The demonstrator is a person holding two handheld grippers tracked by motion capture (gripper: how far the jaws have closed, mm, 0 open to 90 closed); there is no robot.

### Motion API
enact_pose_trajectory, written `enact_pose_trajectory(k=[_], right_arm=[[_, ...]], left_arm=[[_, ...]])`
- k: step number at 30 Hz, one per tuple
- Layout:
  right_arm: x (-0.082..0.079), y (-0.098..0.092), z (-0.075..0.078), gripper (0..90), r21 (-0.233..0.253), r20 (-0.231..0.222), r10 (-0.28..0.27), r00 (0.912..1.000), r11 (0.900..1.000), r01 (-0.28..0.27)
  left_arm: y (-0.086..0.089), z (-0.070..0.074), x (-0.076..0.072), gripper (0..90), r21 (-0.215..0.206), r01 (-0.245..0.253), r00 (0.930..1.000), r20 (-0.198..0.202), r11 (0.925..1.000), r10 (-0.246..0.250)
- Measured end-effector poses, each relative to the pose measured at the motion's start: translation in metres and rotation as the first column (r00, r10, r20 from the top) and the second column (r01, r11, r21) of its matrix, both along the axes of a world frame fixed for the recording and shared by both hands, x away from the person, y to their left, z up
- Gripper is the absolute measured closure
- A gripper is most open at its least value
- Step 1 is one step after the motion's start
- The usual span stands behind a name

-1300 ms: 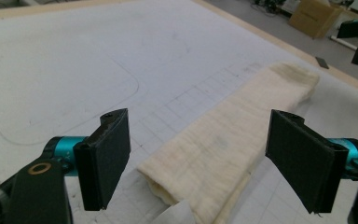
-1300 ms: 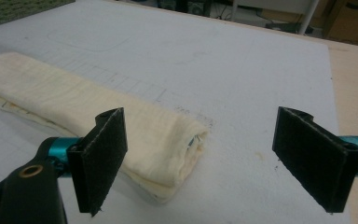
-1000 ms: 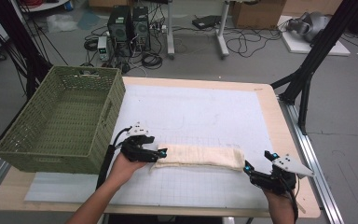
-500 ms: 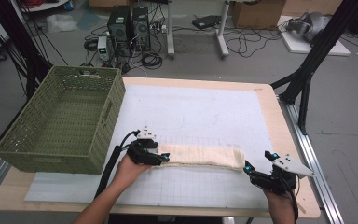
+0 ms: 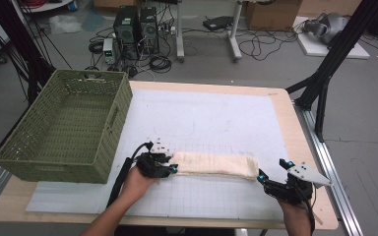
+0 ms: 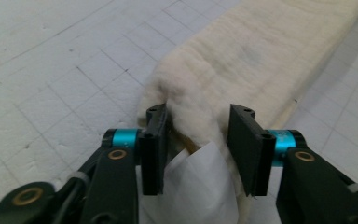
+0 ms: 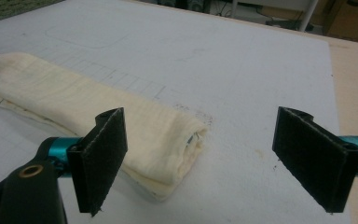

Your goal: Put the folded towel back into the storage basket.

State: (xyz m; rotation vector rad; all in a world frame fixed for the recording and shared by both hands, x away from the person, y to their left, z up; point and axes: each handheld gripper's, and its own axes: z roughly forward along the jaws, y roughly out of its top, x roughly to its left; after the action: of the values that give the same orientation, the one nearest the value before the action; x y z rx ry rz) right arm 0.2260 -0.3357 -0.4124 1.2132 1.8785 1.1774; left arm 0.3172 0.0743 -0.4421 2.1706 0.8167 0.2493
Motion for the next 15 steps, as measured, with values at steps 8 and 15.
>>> enact_pose_trajectory(k=[8,15], right_arm=[[0.0003,0.0007,-0.0006,16.7,0.0,-0.004,0.001,1.0,1.0,-0.001],[0.0012,-0.0008,-0.0015,16.7,0.0,-0.005,0.002,1.0,1.0,-0.002]], left_arm=[[0.0009,-0.0012,-0.0005,77.7,-0.051,0.015,0.9994,-0.031,0.9986,-0.017],[0.0065,-0.0007,-0.0016,78.9,-0.107,0.015,0.9998,-0.009,0.9942,-0.016]])
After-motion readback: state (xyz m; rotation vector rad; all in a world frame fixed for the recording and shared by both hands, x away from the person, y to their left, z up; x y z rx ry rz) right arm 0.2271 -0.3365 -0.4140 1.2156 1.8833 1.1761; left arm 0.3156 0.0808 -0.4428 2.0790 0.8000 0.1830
